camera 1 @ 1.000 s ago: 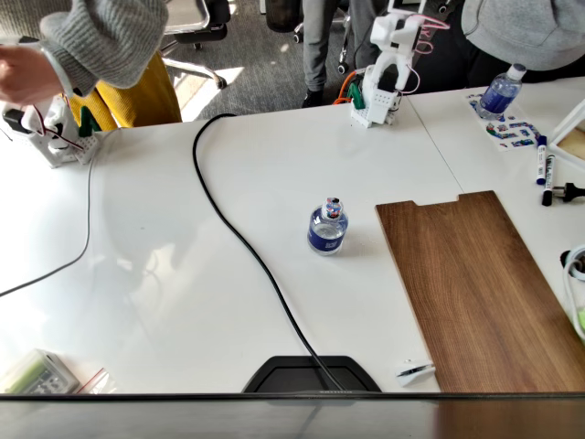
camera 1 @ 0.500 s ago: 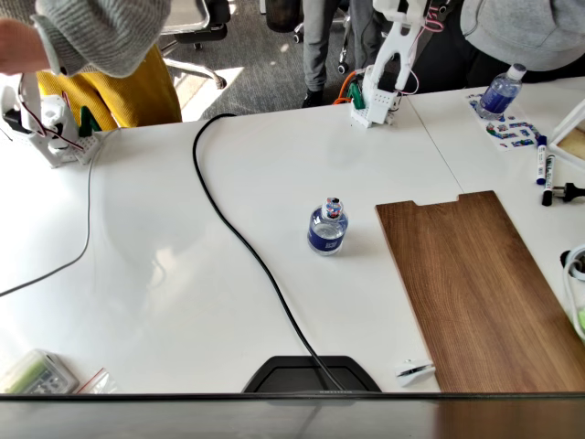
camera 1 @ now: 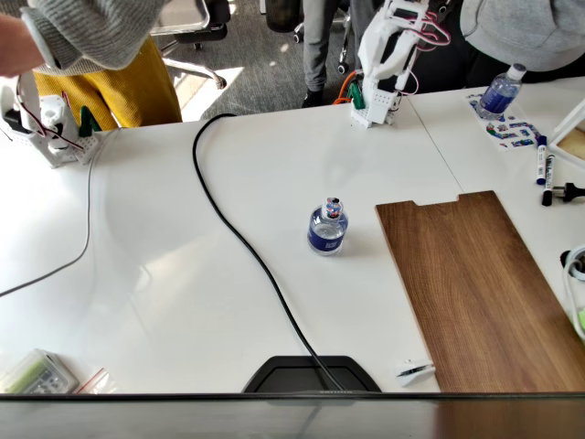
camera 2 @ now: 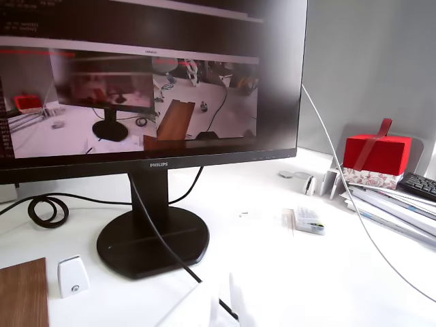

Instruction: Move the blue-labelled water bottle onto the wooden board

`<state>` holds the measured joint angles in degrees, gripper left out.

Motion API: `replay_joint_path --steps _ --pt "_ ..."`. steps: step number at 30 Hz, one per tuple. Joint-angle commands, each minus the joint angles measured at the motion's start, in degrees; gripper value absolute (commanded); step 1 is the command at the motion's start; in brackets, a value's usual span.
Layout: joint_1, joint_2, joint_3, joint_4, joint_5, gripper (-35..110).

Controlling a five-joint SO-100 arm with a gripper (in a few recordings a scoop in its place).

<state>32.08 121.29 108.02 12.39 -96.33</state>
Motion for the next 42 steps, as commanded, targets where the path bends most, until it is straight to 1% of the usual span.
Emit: replay_joint_path --steps 1,4,11,16,21,25,27,33,37,42 --pt "0.7 1.14 2.55 1.14 -0.97 0" --pt "0.79 1.14 4.57 -0.7 -0.97 0" --pt "1.14 -2.11 5.54 -1.05 -2.29 0" --pt "1.23 -3.6 11.16 -6.33 -5.98 1" --pt "0.97 -4.66 16.61 -13.27 -8.61 13" --pt "0.88 -5.54 16.96 -14.15 -9.49 26" --pt "0.97 -6.33 16.96 -15.91 -9.76 29" --pt "1.93 -10.99 17.4 -24.61 -13.62 34" --pt "2.55 -13.8 21.62 -33.22 -17.67 34" --pt "2.9 -16.17 25.84 -41.13 -19.78 35"
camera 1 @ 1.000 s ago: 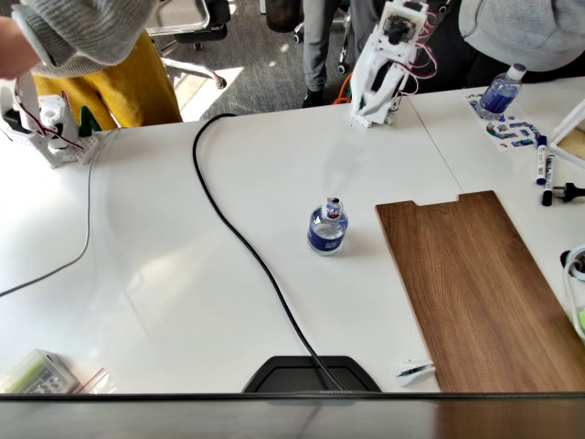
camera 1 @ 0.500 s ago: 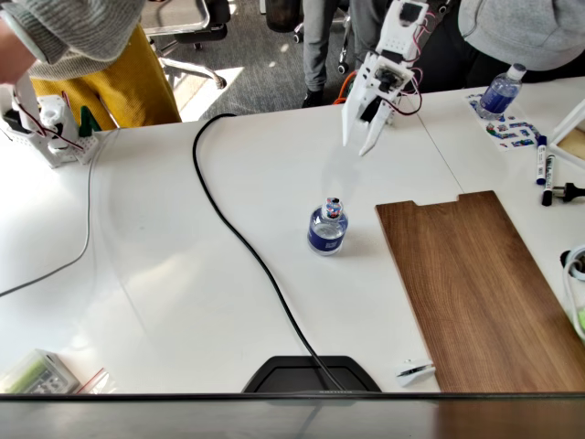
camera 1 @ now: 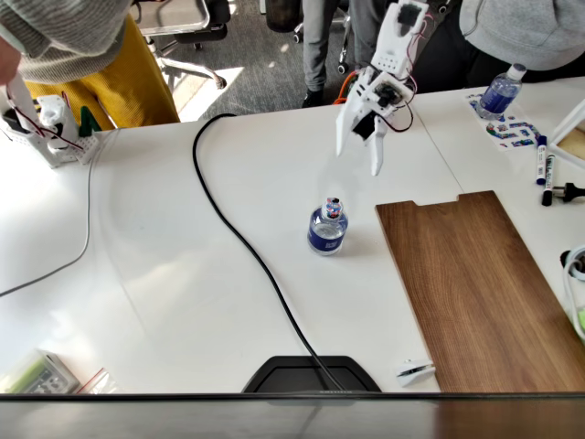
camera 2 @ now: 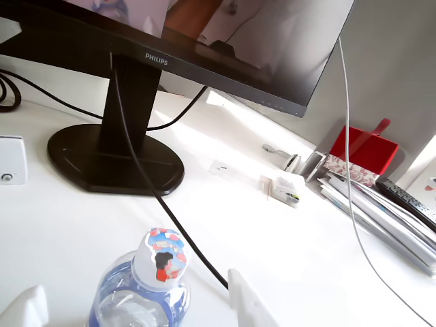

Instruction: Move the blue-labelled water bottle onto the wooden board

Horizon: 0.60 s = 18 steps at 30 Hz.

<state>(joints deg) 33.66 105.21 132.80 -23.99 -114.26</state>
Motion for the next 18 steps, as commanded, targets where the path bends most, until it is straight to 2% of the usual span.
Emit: replay_joint_path --steps 1,4,10,18 --pt "1.49 -0.26 1.05 -4.83 -2.2 35" --pt "1.67 -0.88 1.05 -6.06 -0.18 35" --pt "0.26 -1.05 1.32 -5.62 19.95 35" --pt "0.44 -4.39 2.64 -7.38 24.17 35"
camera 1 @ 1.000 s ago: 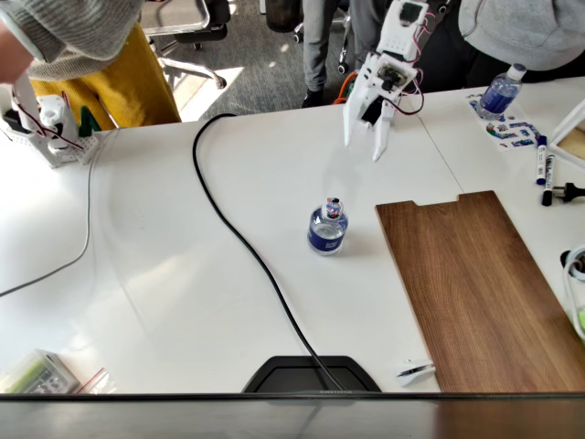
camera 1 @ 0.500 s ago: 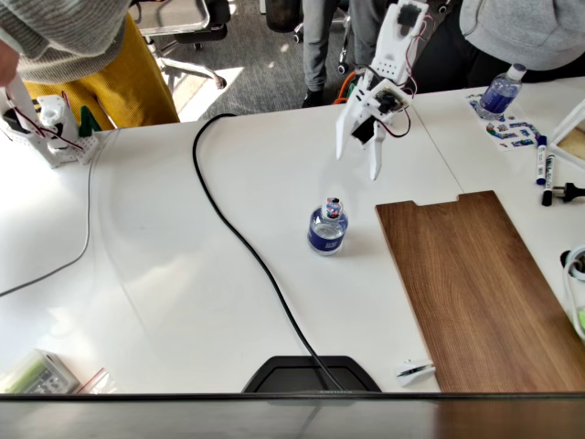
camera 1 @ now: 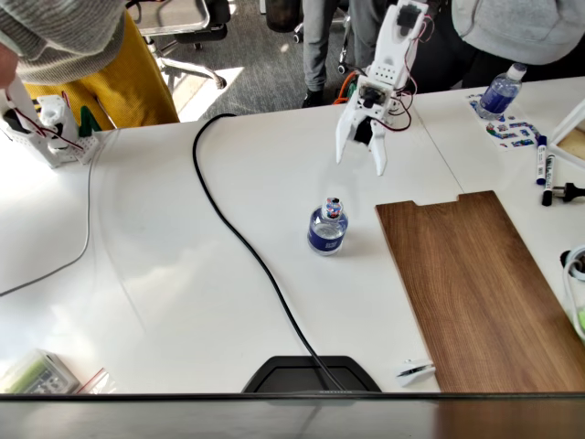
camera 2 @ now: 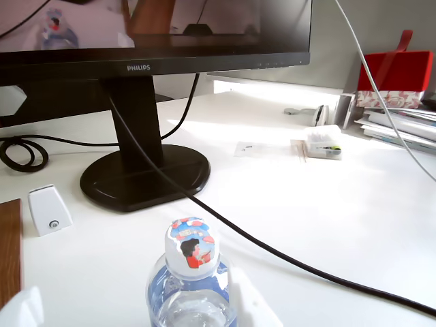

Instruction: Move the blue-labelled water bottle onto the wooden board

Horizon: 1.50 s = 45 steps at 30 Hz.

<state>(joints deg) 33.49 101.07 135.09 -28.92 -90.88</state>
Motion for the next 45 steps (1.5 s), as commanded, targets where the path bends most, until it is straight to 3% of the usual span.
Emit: replay_joint_path --steps 1,45 --pt "0.7 -1.32 0.35 -3.69 0.97 35" --pt "4.31 -36.47 -43.33 -1.85 -1.76 35"
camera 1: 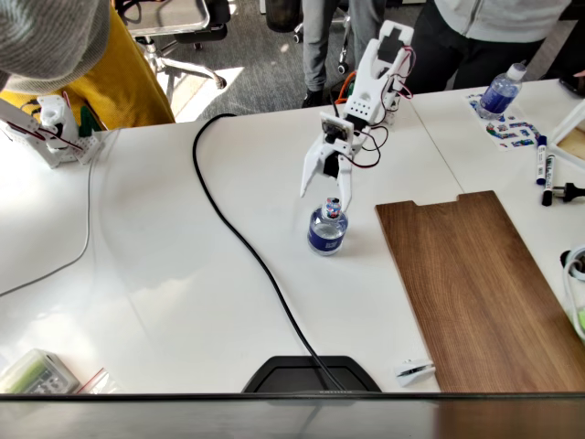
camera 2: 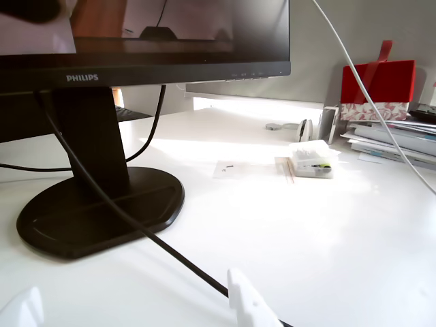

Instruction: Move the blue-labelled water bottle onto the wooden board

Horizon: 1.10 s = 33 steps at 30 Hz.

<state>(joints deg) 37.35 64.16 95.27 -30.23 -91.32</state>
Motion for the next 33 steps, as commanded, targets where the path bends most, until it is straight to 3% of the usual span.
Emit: replay_joint_path --steps 1,21,33 --pt "0.35 -0.09 -3.96 -0.53 -1.49 35" --pt "-5.54 -5.98 -7.56 -1.93 -2.81 35" --pt "-2.29 -4.31 -4.75 -1.76 -3.08 31"
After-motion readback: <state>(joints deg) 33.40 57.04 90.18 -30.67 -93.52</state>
